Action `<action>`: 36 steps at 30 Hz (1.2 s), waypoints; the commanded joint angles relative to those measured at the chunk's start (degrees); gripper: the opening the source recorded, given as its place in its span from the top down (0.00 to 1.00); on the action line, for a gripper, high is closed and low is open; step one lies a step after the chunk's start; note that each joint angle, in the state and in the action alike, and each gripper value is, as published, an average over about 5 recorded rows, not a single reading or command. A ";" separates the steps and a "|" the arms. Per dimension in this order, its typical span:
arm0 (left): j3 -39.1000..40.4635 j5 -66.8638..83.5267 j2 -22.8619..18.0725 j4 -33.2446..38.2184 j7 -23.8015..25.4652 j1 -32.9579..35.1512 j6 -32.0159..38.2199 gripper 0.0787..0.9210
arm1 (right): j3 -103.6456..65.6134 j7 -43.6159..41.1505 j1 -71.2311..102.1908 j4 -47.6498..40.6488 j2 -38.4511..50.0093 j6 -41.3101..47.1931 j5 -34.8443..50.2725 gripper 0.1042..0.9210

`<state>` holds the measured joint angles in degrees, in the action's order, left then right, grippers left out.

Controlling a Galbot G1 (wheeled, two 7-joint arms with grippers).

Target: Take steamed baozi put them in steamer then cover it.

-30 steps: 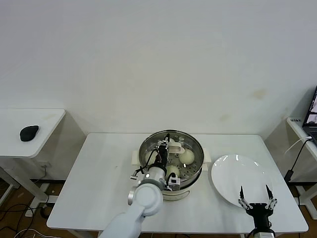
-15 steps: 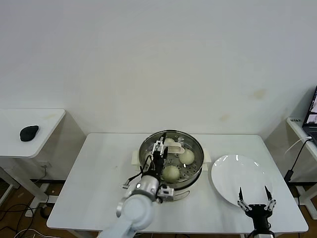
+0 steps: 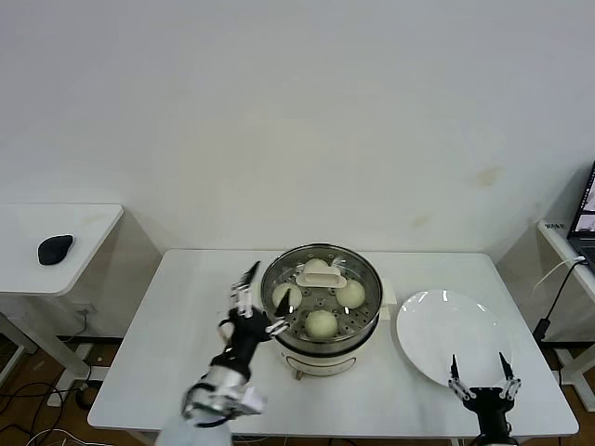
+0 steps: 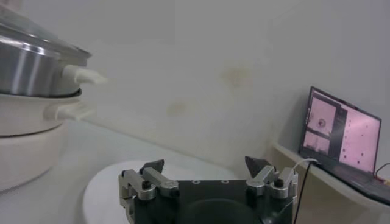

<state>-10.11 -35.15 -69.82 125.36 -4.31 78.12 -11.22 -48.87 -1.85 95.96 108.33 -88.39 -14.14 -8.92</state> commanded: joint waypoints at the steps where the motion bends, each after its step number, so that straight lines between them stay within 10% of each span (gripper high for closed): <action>1: -19.46 53.38 2.49 0.39 -14.71 19.94 16.60 0.12 | 3.07 -1.04 1.29 -1.70 2.18 -1.40 2.77 0.12; 36: -20.70 52.28 -1.26 -11.24 -4.30 29.38 23.32 0.12 | 9.99 -3.45 13.19 7.43 9.95 1.34 13.82 0.12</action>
<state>-30.37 16.00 -70.72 115.41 -9.84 106.26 11.81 -40.00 -5.48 107.29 114.28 -79.41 -13.22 3.68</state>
